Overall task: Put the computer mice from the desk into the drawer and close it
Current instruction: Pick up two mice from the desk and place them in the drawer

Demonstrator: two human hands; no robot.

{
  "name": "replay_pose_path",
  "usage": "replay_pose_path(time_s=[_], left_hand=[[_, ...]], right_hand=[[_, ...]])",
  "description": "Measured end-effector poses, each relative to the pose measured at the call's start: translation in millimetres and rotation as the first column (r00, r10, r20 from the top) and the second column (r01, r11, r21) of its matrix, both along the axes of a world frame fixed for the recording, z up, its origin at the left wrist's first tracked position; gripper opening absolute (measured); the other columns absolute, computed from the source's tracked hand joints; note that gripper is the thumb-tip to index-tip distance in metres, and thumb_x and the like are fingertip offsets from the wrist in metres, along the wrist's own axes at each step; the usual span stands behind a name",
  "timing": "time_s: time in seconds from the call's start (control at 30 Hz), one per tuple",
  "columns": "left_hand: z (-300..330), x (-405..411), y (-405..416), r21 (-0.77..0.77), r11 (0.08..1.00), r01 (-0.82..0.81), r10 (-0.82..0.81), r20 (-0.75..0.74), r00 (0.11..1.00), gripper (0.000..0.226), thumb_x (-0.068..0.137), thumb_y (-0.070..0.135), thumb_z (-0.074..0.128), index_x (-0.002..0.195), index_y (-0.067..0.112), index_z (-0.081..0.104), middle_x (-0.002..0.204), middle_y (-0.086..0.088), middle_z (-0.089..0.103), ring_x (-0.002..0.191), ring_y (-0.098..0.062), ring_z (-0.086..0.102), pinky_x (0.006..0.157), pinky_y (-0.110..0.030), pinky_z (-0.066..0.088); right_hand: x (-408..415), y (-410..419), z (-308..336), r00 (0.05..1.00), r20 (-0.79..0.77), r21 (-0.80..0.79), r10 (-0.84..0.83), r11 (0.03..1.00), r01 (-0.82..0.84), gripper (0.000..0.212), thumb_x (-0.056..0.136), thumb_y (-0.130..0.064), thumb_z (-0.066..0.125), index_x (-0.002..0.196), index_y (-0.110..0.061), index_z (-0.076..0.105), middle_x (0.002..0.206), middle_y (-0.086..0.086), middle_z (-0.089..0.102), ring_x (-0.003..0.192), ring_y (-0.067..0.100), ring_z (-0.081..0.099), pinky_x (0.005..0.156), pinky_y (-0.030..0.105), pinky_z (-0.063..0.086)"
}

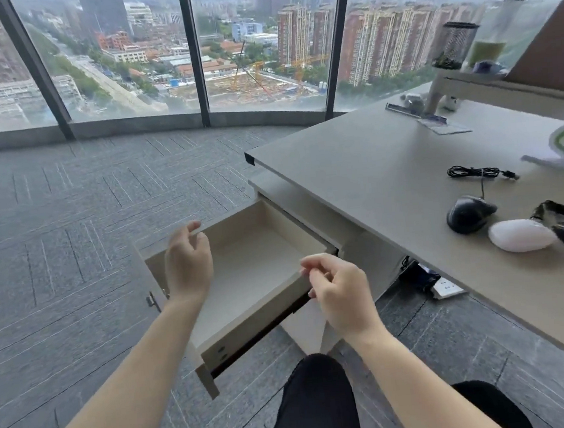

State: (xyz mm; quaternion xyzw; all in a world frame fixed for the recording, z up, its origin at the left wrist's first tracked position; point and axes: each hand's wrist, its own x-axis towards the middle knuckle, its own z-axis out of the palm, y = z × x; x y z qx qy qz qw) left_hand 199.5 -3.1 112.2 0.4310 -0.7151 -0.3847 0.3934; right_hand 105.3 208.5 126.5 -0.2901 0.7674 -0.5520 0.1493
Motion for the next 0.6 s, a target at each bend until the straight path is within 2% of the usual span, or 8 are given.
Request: replay_pose_path(time_s=[0.07,0.1,0.17,0.23,0.3,0.4,0.5,0.6], left_hand=[[20,-42,34,-0.025,0.986,0.164,-0.165,-0.043,0.985,0.029,0.095,0.018,0.045,0.119,0.015,0.060,0.120,-0.002,0.064,0.112,-0.016,0.057,0.091,-0.027,0.042],[27,-65,53,-0.037,0.969,0.243,-0.245,-0.050,0.968,0.027,0.094,0.018,0.047,0.118,0.017,0.061,0.116,-0.001,0.065,0.109,-0.015,0.058,0.090,-0.027,0.043],[40,-109,93,-0.048,0.913,0.405,-0.408,-0.059,0.911,0.028,0.093,0.018,0.049,0.118,0.020,0.062,0.114,0.001,0.065,0.107,-0.013,0.060,0.092,-0.028,0.047],[50,-151,133,-0.047,0.825,0.563,-0.565,-0.028,0.825,0.031,0.093,0.019,0.051,0.122,0.022,0.061,0.117,0.001,0.063,0.110,-0.014,0.059,0.095,-0.030,0.047],[55,-189,171,-0.073,0.711,0.699,-0.696,0.062,0.715,0.035,0.093,0.017,0.052,0.127,0.021,0.059,0.125,-0.002,0.060,0.117,-0.017,0.056,0.099,-0.029,0.043],[54,-235,212,-0.098,0.577,0.810,-0.785,0.207,0.584,0.045,0.091,0.016,0.052,0.136,0.021,0.052,0.145,-0.004,0.047,0.135,-0.019,0.043,0.109,-0.025,0.030],[48,-269,234,-0.053,0.520,0.852,-0.796,0.332,0.506,0.051,0.090,0.023,0.051,0.140,0.034,0.045,0.157,-0.001,0.032,0.141,-0.025,0.032,0.115,-0.036,0.029],[45,-290,244,-0.084,0.493,0.866,-0.732,0.498,0.465,0.049,0.091,0.032,0.049,0.138,0.043,0.044,0.159,0.003,0.027,0.139,-0.030,0.033,0.113,-0.039,0.031]], right_hand=[[-36,30,24,0.980,-0.126,-0.032,-0.153,0.988,0.150,0.025,0.091,-0.009,0.053,0.100,-0.021,0.073,0.077,-0.007,0.072,0.056,0.007,0.057,0.056,0.028,0.048],[-55,48,34,0.952,-0.195,-0.037,-0.235,0.972,0.233,0.024,0.091,-0.011,0.053,0.100,-0.022,0.072,0.074,-0.010,0.069,0.058,0.005,0.055,0.058,0.026,0.045],[-92,83,51,0.876,-0.301,-0.032,-0.377,0.922,0.386,0.024,0.090,-0.013,0.053,0.102,-0.023,0.071,0.084,-0.008,0.068,0.077,0.010,0.061,0.071,0.031,0.049],[-126,116,60,0.810,-0.389,0.076,-0.439,0.861,0.503,0.028,0.090,-0.016,0.051,0.110,-0.023,0.069,0.112,-0.001,0.067,0.105,0.021,0.062,0.088,0.036,0.048],[-156,146,62,0.791,-0.444,0.281,-0.421,0.773,0.569,0.038,0.090,-0.020,0.049,0.126,-0.023,0.062,0.133,0.003,0.057,0.121,0.028,0.054,0.094,0.037,0.043],[-184,176,61,0.842,-0.402,0.478,-0.361,0.702,0.529,0.048,0.091,-0.025,0.044,0.139,-0.027,0.049,0.149,0.001,0.040,0.130,0.029,0.045,0.101,0.042,0.038],[-198,185,59,0.882,-0.397,0.596,-0.254,0.659,0.458,0.050,0.094,-0.034,0.039,0.143,-0.037,0.041,0.158,0.000,0.026,0.138,0.030,0.035,0.106,0.046,0.036],[-208,186,56,0.900,-0.388,0.661,-0.197,0.622,0.421,0.045,0.098,-0.045,0.032,0.142,-0.042,0.040,0.159,0.000,0.025,0.138,0.033,0.030,0.107,0.047,0.035]])
